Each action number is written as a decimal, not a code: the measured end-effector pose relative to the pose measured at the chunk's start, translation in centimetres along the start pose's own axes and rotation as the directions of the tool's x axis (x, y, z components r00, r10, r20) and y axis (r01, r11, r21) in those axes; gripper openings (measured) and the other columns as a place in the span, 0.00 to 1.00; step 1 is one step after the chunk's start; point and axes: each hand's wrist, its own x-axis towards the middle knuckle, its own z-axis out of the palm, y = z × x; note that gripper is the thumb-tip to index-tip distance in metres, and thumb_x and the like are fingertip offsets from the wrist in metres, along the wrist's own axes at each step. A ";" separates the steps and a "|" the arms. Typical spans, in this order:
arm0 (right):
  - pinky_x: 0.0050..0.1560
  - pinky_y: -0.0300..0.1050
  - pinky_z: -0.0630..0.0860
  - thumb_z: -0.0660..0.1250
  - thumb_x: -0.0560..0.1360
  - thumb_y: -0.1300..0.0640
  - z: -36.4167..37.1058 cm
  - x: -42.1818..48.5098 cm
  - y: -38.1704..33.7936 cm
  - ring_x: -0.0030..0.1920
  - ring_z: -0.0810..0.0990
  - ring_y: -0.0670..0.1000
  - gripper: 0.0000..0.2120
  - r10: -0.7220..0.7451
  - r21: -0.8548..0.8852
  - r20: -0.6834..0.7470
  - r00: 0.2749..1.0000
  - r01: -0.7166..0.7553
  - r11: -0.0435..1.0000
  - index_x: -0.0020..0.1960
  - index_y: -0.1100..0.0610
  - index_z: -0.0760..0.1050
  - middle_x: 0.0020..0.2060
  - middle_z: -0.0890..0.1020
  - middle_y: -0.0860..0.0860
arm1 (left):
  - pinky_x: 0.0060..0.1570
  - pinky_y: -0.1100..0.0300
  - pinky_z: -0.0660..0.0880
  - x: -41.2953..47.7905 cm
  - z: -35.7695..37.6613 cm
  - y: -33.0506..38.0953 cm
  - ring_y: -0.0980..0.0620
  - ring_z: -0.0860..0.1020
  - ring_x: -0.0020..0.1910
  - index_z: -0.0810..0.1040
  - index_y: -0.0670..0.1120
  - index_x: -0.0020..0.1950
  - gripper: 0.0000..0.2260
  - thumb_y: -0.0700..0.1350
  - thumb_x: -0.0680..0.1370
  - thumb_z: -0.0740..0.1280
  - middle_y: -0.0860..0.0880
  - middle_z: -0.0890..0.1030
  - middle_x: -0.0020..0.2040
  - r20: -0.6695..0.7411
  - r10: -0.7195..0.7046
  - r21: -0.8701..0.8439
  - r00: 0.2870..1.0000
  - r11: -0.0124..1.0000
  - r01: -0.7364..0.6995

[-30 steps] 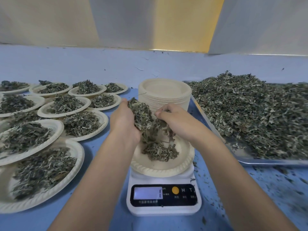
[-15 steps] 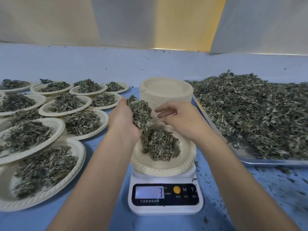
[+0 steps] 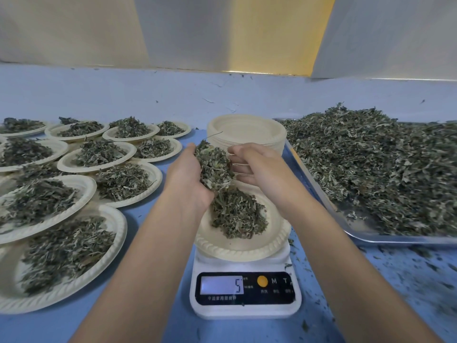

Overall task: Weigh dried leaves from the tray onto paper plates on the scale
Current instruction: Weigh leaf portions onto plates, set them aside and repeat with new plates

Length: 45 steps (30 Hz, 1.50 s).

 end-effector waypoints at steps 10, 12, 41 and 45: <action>0.46 0.41 0.82 0.68 0.75 0.55 0.6 -0.9 -0.7 0.37 0.81 0.39 0.07 0.002 0.100 0.168 0.986 -0.020 0.995 0.53 0.52 0.77 0.45 0.81 0.48 | 0.51 0.40 0.77 -0.9 0.1 -0.4 0.41 0.82 0.49 0.74 0.46 0.43 0.11 0.48 0.81 0.59 0.43 0.82 0.47 -0.186 0.208 0.029 0.960 0.978 -0.207; 0.49 0.42 0.81 0.72 0.72 0.58 0.9 -0.8 -0.5 0.44 0.80 0.40 0.11 -0.045 0.048 0.165 0.985 0.038 0.998 0.53 0.50 0.77 0.45 0.80 0.47 | 0.53 0.43 0.77 -0.9 0.2 -0.7 0.42 0.81 0.50 0.75 0.46 0.46 0.10 0.49 0.82 0.58 0.44 0.81 0.47 -0.199 0.235 0.057 0.951 0.972 -0.228; 0.47 0.40 0.77 0.74 0.68 0.58 -1.5 -0.3 0.1 0.39 0.81 0.44 0.04 0.078 -0.334 0.125 0.989 -0.032 0.942 0.41 0.51 0.83 0.36 0.83 0.45 | 0.20 0.61 0.74 0.8 -1.5 0.7 0.51 0.79 0.37 0.72 0.46 0.67 0.17 0.52 0.81 0.57 0.48 0.80 0.56 -0.240 0.118 -0.055 0.964 0.989 -0.135; 0.57 0.49 0.77 0.76 0.67 0.53 -1.5 -0.5 0.1 0.48 0.82 0.49 0.06 0.161 -0.469 0.172 0.972 -0.063 0.881 0.43 0.52 0.84 0.41 0.85 0.49 | 0.22 0.59 0.75 0.9 -1.6 0.5 0.50 0.79 0.35 0.72 0.46 0.67 0.18 0.53 0.81 0.57 0.48 0.80 0.52 -0.230 0.106 -0.042 0.967 0.992 -0.118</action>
